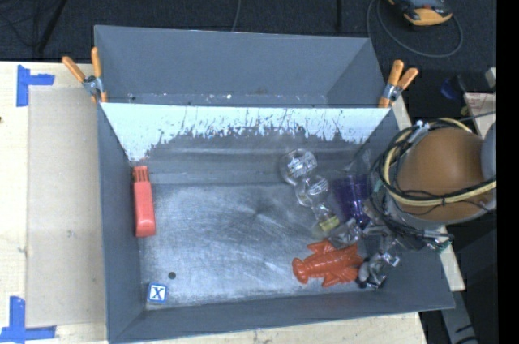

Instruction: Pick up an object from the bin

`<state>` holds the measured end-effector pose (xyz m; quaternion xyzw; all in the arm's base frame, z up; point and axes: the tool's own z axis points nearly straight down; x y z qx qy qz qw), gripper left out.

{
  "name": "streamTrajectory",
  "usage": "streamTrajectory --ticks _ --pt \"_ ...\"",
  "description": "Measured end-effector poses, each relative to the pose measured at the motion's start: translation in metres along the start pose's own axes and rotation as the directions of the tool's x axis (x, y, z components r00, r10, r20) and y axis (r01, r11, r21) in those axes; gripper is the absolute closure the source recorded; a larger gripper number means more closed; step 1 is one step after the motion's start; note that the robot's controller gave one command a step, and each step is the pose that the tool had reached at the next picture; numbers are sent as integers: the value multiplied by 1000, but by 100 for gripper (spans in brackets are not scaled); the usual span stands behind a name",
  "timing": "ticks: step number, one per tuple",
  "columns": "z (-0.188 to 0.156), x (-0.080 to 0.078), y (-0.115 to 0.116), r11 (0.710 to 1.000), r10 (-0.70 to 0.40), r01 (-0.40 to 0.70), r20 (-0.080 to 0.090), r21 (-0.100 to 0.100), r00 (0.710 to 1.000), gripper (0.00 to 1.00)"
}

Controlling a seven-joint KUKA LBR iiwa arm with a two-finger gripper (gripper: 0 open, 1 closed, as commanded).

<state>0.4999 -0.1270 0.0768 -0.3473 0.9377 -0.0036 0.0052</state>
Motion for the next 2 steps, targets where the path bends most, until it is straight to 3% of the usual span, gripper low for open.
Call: streamTrajectory --ticks 1,2 --pt "-47 2 1 1000 -18 18 -8 -15 1000 100" --pt "-90 -14 -13 1000 16 -16 -6 -10 1000 100"
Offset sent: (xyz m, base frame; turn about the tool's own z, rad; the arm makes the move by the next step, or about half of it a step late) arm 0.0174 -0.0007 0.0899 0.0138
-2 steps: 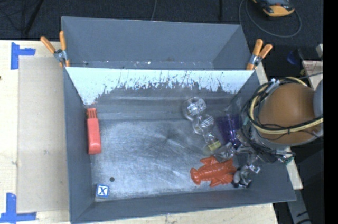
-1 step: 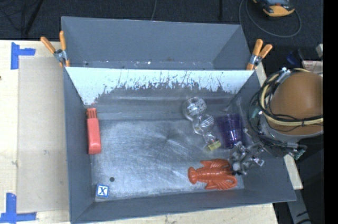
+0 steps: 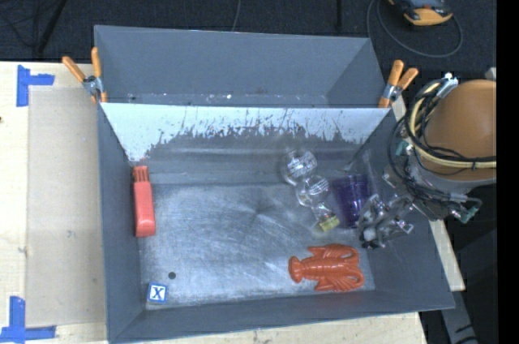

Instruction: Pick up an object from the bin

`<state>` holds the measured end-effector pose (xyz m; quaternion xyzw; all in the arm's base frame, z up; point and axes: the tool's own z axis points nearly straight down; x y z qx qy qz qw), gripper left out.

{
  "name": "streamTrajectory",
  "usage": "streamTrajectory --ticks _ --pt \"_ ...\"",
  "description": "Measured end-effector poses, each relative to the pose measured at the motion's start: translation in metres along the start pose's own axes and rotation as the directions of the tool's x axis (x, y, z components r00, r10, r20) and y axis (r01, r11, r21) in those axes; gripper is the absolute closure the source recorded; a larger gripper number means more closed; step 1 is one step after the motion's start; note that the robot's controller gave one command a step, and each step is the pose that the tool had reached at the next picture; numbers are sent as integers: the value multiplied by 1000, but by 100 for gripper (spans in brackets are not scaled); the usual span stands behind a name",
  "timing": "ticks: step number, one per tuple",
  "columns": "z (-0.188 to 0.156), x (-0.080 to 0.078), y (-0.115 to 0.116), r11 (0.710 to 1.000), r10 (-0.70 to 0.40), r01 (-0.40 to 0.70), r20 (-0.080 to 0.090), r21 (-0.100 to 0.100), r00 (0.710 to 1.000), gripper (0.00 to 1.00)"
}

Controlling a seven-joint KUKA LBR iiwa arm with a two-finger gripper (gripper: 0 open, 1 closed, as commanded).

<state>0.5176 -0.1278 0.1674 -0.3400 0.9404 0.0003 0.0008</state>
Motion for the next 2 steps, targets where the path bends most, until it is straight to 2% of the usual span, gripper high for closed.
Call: streamTrajectory --ticks 1,2 --pt "-29 25 14 998 -57 57 -4 -8 998 100" --pt "-155 2 17 997 -78 78 0 -1 997 100"
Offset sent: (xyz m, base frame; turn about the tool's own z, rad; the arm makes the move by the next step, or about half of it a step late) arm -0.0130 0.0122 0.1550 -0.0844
